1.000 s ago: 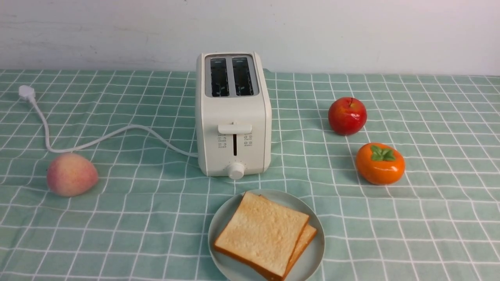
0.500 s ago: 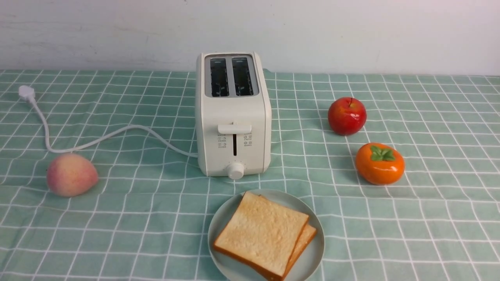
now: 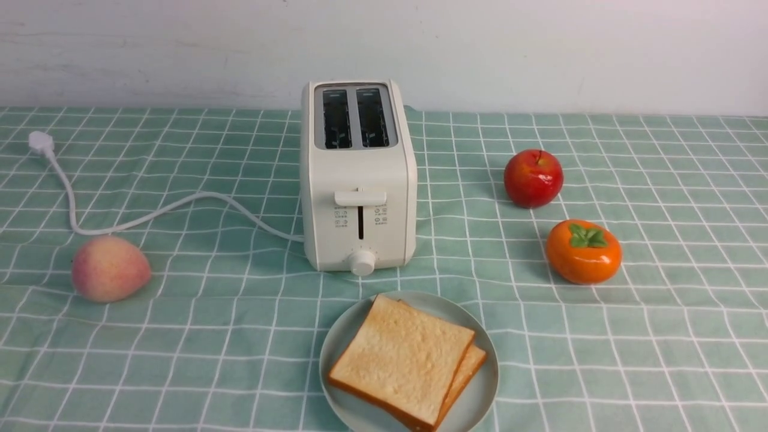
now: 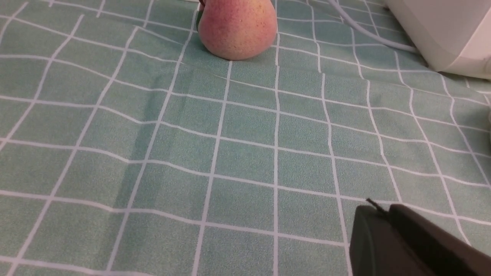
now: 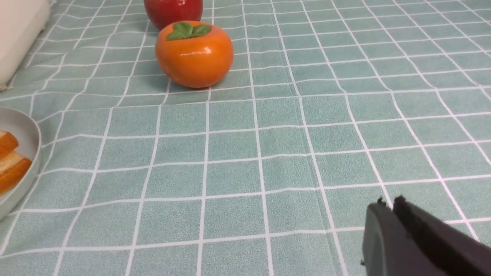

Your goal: Take toasted bread from bread machine on blue coffee table place on plate.

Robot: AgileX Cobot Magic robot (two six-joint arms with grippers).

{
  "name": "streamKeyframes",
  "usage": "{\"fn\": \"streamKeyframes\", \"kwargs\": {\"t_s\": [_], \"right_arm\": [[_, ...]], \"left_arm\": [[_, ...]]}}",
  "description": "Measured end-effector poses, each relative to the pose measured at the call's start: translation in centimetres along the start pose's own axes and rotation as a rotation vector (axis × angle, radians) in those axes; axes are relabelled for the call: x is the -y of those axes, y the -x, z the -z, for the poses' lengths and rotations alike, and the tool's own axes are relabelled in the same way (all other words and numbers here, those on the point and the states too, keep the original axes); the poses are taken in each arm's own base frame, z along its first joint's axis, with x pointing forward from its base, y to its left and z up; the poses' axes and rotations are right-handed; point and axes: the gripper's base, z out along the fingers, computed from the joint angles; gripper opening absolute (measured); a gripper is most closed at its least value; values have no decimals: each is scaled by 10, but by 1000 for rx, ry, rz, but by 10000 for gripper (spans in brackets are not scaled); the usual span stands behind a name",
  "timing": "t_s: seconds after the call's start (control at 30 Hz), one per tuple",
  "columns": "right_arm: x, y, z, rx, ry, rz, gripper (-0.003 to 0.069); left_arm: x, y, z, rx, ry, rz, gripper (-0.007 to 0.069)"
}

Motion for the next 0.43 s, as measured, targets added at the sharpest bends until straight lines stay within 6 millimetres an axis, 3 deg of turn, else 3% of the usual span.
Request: {"fn": "streamKeyframes", "kwargs": {"t_s": [0.43], "right_arm": [[0, 0, 0, 0, 0, 0, 53]], "left_arm": [[0, 0, 0, 0, 0, 0, 39]]}}
